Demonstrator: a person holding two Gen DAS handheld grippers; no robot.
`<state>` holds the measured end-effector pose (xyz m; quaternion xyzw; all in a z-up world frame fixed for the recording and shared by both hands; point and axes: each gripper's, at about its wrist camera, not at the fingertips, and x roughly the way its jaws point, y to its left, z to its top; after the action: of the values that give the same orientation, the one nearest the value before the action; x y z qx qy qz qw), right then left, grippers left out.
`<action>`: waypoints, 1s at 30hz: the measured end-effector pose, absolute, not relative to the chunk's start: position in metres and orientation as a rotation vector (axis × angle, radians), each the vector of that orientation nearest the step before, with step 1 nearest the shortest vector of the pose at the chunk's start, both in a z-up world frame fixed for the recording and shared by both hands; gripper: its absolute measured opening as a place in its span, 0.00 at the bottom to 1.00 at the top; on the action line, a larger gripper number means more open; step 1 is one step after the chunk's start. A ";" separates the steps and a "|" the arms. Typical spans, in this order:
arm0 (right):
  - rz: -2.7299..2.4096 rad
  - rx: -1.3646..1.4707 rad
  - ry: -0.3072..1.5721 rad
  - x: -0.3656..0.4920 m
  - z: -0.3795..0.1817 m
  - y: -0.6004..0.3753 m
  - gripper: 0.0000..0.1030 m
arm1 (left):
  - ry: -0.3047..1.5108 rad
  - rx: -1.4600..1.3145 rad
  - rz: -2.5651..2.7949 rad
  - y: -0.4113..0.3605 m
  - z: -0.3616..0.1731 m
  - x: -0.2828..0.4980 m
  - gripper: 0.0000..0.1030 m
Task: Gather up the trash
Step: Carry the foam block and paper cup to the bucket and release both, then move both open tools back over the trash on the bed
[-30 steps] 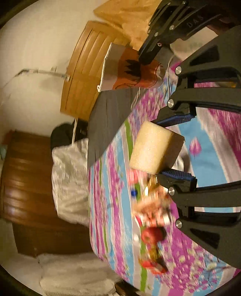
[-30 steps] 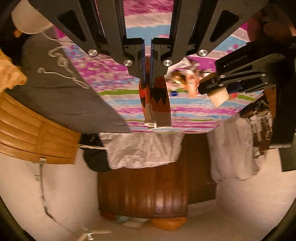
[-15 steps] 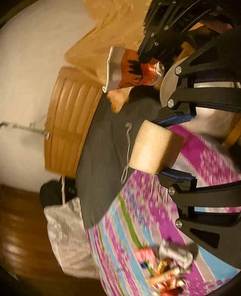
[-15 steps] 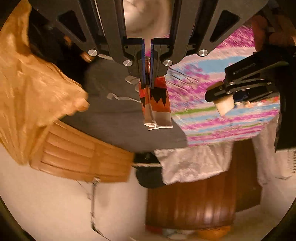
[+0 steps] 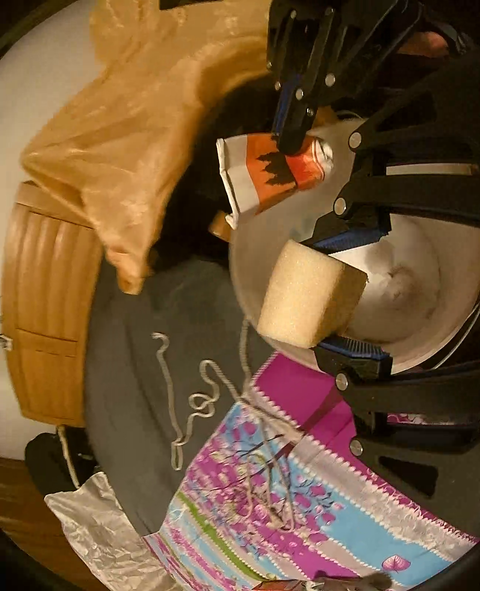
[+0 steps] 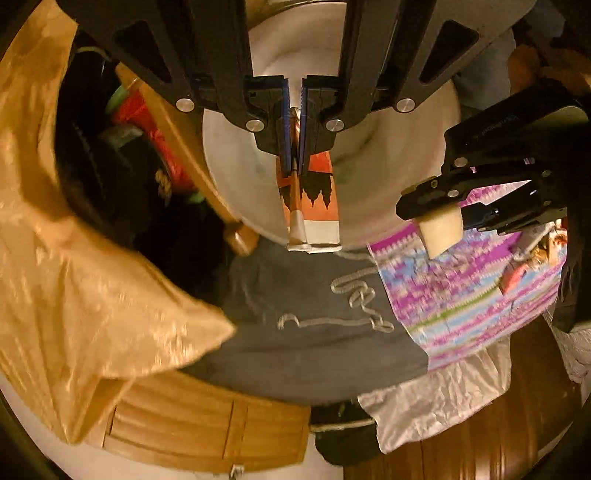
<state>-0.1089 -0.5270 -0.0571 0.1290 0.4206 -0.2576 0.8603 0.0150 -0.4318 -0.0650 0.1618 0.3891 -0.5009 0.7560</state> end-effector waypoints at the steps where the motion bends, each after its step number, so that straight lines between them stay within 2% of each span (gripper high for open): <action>1: -0.539 0.283 0.891 -0.111 -0.065 -0.529 0.04 | 0.866 0.361 -1.087 -0.435 -0.071 0.016 0.38; 7: -0.528 0.320 0.914 -0.109 -0.087 -0.525 0.04 | 0.911 0.387 -1.067 -0.436 -0.091 0.019 0.38; 12: -0.525 0.324 0.916 -0.097 -0.083 -0.517 0.04 | 0.906 0.390 -1.076 -0.439 -0.090 0.016 0.39; 14: -0.527 0.326 0.914 -0.098 -0.084 -0.517 0.04 | 0.901 0.392 -1.087 -0.440 -0.088 0.012 0.40; 15: -0.527 0.326 0.912 -0.100 -0.084 -0.518 0.05 | 0.900 0.395 -1.091 -0.441 -0.087 0.011 0.44; 16: -0.528 0.329 0.908 -0.100 -0.084 -0.519 0.14 | 0.897 0.401 -1.085 -0.441 -0.087 0.010 0.57; 17: -0.529 0.335 0.903 -0.104 -0.083 -0.521 0.23 | 0.883 0.398 -1.081 -0.440 -0.085 0.008 0.64; 18: -0.530 0.340 0.894 -0.105 -0.083 -0.522 0.40 | 0.866 0.396 -1.082 -0.439 -0.083 0.008 0.74; 26: -0.532 0.354 0.844 -0.112 -0.076 -0.519 0.42 | 0.862 0.365 -1.053 -0.426 -0.076 0.018 0.76; 30: -0.502 0.287 0.738 -0.106 -0.047 -0.491 0.57 | 0.827 0.349 -1.024 -0.401 -0.063 0.023 0.76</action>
<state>-0.1060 -0.4906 -0.0469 0.1384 0.3556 -0.2420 0.8921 0.0225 -0.4011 -0.0628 0.1612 0.3824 -0.4734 0.7769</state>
